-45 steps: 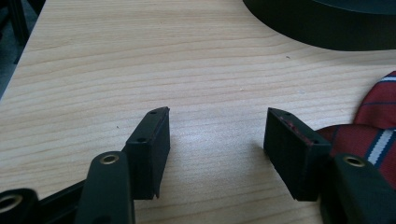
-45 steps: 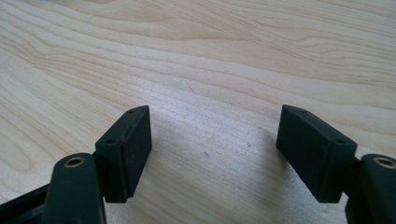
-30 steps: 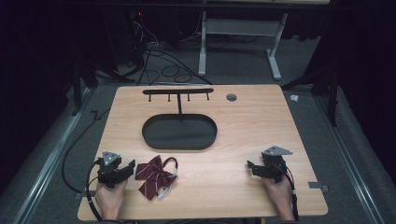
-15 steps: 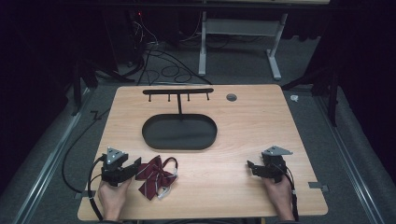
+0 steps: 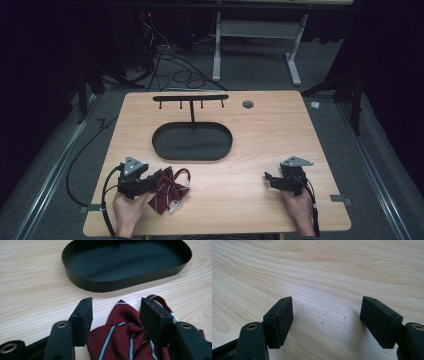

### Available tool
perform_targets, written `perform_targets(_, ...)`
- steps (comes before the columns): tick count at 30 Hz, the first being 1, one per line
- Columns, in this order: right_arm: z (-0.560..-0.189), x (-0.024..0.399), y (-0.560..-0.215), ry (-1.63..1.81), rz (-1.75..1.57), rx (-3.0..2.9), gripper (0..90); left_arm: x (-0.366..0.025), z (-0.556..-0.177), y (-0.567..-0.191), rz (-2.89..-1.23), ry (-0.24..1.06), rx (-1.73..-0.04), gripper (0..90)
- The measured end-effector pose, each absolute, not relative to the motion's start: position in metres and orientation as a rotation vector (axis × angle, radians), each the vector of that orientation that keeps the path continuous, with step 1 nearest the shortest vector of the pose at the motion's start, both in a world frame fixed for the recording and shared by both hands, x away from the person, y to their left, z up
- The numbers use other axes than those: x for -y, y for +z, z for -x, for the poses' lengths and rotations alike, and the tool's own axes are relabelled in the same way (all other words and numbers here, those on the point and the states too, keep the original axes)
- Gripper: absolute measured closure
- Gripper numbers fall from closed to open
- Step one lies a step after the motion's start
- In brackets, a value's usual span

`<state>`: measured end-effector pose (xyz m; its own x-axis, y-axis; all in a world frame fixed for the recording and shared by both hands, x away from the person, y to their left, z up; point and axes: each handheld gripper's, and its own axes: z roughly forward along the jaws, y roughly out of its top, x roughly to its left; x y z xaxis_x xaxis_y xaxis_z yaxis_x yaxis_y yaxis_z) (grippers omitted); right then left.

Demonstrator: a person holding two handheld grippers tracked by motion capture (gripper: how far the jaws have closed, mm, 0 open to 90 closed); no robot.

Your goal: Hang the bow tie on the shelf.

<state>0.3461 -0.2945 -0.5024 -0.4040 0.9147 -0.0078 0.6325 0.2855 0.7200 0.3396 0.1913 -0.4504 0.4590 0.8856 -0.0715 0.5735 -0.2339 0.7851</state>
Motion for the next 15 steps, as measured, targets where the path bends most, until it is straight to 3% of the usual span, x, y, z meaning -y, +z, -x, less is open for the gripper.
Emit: perform_targets(15, -0.346, 0.295, -0.502, 0.902, -1.388, -2.139, 28.1, -0.162, -0.346, -0.448, -2.011, 0.490, -1.141, 45.1)
